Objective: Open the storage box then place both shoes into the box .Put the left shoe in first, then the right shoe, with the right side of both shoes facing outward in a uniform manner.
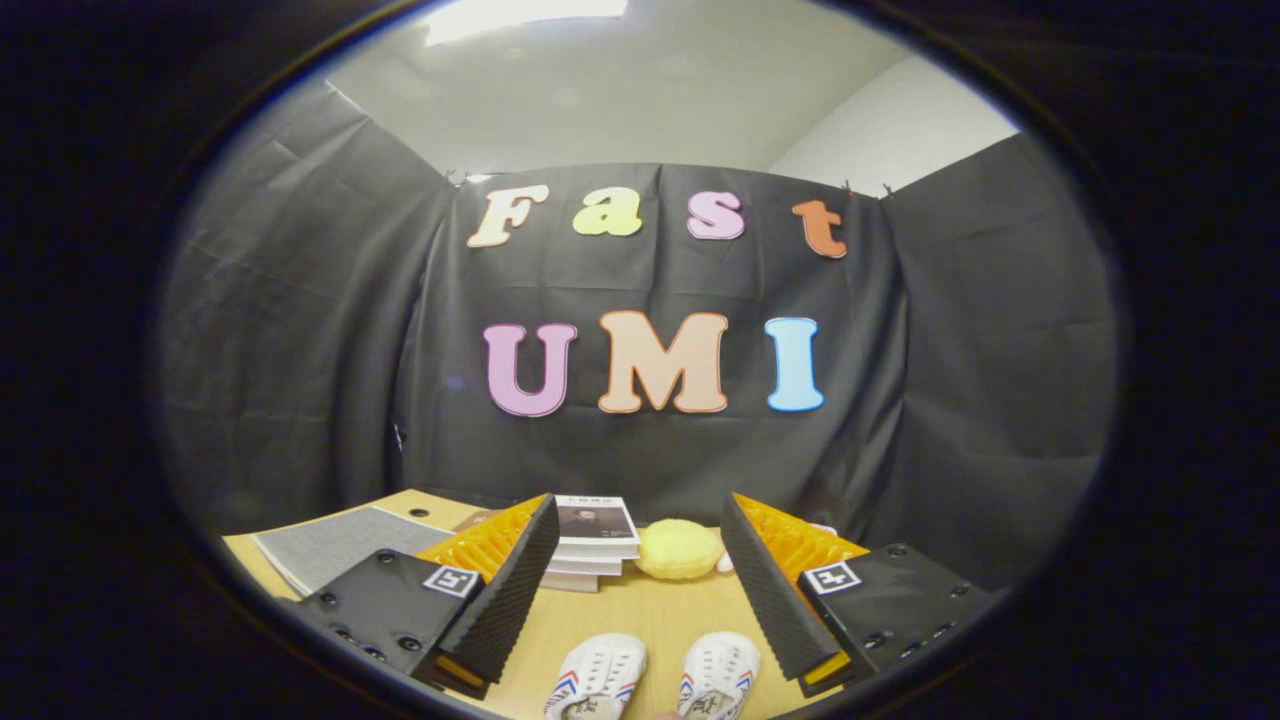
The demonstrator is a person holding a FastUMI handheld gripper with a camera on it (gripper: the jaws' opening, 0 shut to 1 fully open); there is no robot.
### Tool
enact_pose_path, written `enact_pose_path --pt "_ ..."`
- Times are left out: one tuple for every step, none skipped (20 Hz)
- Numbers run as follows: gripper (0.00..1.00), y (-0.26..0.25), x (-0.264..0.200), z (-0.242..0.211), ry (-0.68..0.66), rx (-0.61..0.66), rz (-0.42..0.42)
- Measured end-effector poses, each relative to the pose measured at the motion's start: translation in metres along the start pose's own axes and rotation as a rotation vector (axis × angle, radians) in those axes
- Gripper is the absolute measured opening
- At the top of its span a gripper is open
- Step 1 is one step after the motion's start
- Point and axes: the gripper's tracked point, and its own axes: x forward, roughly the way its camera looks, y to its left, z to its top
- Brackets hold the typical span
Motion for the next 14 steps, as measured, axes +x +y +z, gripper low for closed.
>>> enact_pose_path --pt "1.00 0.003 0.000 -0.002 0.013 0.019 0.010" --pt "1.00 0.007 -0.001 -0.004 0.027 0.047 0.027" --pt "1.00 0.012 -0.001 -0.008 0.047 0.076 0.046" --pt "1.00 0.018 -0.002 -0.013 0.069 0.108 0.067" --pt "1.00 0.023 -0.003 -0.020 0.099 0.141 0.089" --pt "1.00 0.030 -0.003 -0.028 0.141 0.178 0.116" --pt "1.00 0.039 -0.005 -0.039 0.185 0.220 0.145" --pt "1.00 0.044 -0.007 -0.047 0.224 0.265 0.168" --pt "1.00 0.049 -0.006 -0.051 0.255 0.313 0.187" --pt "1.00 0.052 -0.006 -0.055 0.284 0.359 0.202" --pt "0.99 0.056 -0.009 -0.061 0.317 0.398 0.212" --pt "0.99 0.060 -0.010 -0.066 0.343 0.423 0.232" --pt "1.00 0.064 -0.011 -0.070 0.363 0.436 0.243" --pt "1.00 0.067 -0.012 -0.074 0.383 0.450 0.259"
